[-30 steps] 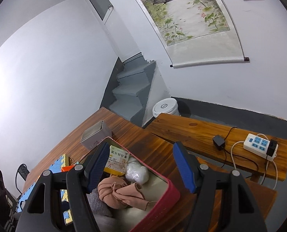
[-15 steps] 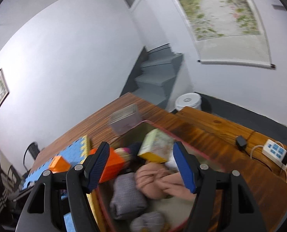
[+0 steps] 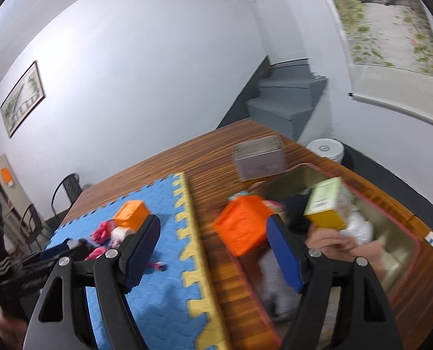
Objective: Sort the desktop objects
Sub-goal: 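Return both tools to the mat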
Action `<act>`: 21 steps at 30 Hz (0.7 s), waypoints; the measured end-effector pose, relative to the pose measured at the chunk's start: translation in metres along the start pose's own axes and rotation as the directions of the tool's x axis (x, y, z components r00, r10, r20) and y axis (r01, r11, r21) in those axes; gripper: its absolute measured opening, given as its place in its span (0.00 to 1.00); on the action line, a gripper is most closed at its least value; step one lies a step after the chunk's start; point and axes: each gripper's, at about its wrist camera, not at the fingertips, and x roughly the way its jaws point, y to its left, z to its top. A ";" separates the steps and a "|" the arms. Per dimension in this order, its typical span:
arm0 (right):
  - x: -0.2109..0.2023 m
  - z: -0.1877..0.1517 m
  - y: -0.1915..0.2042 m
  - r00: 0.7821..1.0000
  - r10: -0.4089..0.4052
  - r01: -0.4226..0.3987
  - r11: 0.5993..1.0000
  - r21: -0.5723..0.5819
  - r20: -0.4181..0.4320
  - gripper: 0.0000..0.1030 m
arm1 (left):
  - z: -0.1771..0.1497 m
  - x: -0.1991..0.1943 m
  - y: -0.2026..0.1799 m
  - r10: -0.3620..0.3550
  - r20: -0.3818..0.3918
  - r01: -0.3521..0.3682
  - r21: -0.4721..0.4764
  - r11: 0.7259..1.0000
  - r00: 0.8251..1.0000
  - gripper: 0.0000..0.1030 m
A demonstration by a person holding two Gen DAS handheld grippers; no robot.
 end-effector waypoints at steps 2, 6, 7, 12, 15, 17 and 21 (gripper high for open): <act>0.008 -0.002 0.015 1.000 0.020 -0.020 1.000 -0.021 -0.018 0.77 | 0.000 0.006 0.034 0.060 -0.008 -0.061 -0.071 0.996 0.998 0.78; 0.022 -0.006 0.038 0.997 0.048 -0.051 0.997 -0.054 -0.056 0.77 | -0.002 0.018 0.085 0.122 -0.035 -0.127 -0.196 0.972 0.992 0.78; 0.026 -0.007 0.043 0.996 0.052 -0.056 0.997 -0.061 -0.065 0.77 | -0.003 0.021 0.092 0.123 -0.040 -0.129 -0.215 0.968 0.992 0.79; 0.039 -0.015 0.052 0.993 0.065 -0.072 0.995 -0.069 -0.099 0.77 | -0.006 0.039 0.101 0.118 -0.055 -0.128 -0.232 0.964 0.991 0.79; 0.047 -0.021 0.053 0.989 0.072 -0.080 0.995 -0.060 -0.127 0.77 | -0.007 0.055 0.096 0.146 -0.061 -0.156 -0.212 0.965 0.987 0.79; 0.051 -0.024 0.053 0.987 0.072 -0.080 0.996 -0.048 -0.145 0.77 | -0.009 0.066 0.093 0.191 -0.070 -0.201 -0.183 0.962 0.979 0.84; 0.058 -0.031 0.054 0.981 0.076 -0.085 0.995 -0.046 -0.177 0.77 | -0.012 0.083 0.100 0.244 -0.129 -0.265 -0.178 0.948 0.961 0.90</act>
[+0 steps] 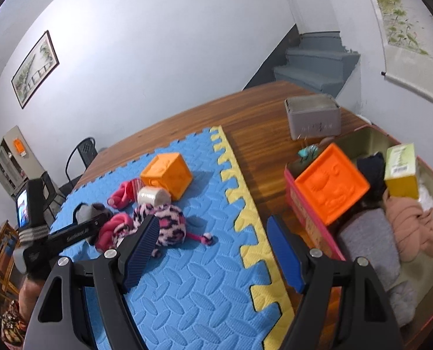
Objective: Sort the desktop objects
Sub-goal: 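Return both tools to the mat, then grasp the grey knit sock with the left tool while the right tool grasps the leopard-print plush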
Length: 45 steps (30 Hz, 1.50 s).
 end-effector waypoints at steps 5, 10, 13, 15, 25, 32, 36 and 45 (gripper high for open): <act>0.009 -0.009 0.014 0.999 0.012 -0.015 0.997 -0.070 -0.035 0.77 | 0.002 0.004 0.020 -0.050 -0.026 0.048 -0.071 0.996 0.998 0.65; 0.015 -0.016 0.025 0.997 0.036 -0.043 0.992 -0.118 -0.067 0.77 | 0.003 -0.017 0.037 -0.136 0.012 0.136 -0.140 0.981 0.991 0.53; 0.021 -0.015 0.026 0.994 0.043 -0.053 0.993 -0.107 -0.098 0.77 | 0.004 -0.034 0.037 -0.168 0.060 0.175 -0.140 0.975 0.984 0.53; 0.028 -0.011 0.028 0.990 0.050 -0.065 0.992 -0.105 -0.133 0.77 | 0.006 -0.046 0.035 -0.198 0.089 0.208 -0.133 0.969 0.976 0.53; 0.089 0.011 0.047 0.962 0.043 -0.079 0.990 -0.121 -0.269 0.73 | 0.003 -0.059 0.021 -0.258 0.095 0.266 -0.094 0.959 0.962 0.53; 0.114 0.009 0.055 0.943 0.111 -0.152 0.983 -0.107 -0.315 0.48 | -0.001 -0.062 0.018 -0.261 0.092 0.268 -0.079 0.960 0.961 0.53; 0.101 0.005 0.059 0.953 0.123 -0.165 0.977 -0.137 -0.276 0.40 | -0.003 -0.060 0.016 -0.260 0.083 0.266 -0.074 0.961 0.962 0.53; 0.023 0.021 0.034 0.994 0.107 -0.110 0.989 -0.099 -0.038 0.39 | -0.005 -0.061 0.014 -0.260 0.081 0.265 -0.062 0.962 0.962 0.53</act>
